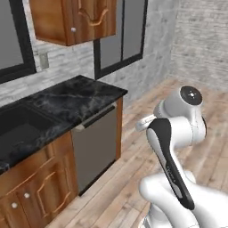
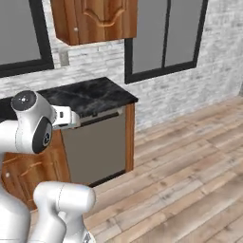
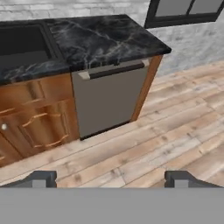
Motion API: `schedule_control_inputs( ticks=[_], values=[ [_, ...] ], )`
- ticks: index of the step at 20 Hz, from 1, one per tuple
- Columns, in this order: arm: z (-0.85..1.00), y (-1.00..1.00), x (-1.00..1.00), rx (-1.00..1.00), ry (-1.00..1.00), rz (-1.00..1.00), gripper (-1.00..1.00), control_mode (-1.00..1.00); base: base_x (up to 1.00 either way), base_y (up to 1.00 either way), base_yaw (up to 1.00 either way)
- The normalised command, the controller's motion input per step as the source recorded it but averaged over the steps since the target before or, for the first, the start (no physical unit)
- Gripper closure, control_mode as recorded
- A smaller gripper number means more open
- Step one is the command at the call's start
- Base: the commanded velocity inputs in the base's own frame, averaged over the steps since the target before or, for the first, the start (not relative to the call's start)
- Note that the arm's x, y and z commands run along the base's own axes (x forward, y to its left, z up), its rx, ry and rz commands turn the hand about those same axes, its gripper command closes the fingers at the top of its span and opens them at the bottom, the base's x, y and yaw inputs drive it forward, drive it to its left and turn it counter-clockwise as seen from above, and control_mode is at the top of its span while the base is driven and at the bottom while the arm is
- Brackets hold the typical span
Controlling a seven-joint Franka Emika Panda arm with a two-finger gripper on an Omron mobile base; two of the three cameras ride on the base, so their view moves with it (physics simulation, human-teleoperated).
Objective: Move the cutting board and knife to the sink. Then move spray from the cabinet to the counter.
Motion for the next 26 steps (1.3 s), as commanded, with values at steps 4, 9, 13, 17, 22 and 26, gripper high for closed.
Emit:
schedule_control_inputs(
  ticks=[4,9,13,17,22,26],
  values=[
    [0.0,0.0,0.0,0.0,0.0,0.0,-1.0,1.0,0.0,-0.08,-0.97],
    [0.0,0.0,0.0,0.0,0.0,0.0,-1.0,1.0,0.0,0.0,-1.0],
    [0.0,0.0,0.0,0.0,0.0,0.0,-1.0,1.0,0.0,0.0,-1.0],
    [0.0,0.0,0.0,0.0,0.0,0.0,-1.0,1.0,0.0,-0.06,-0.97],
    [0.0,0.0,0.0,0.0,0.0,0.0,-1.0,1.0,0.02,-0.57,-0.79],
    [0.0,0.0,0.0,0.0,0.0,0.0,-1.0,1.0,0.29,-0.88,-0.34]
  ],
)
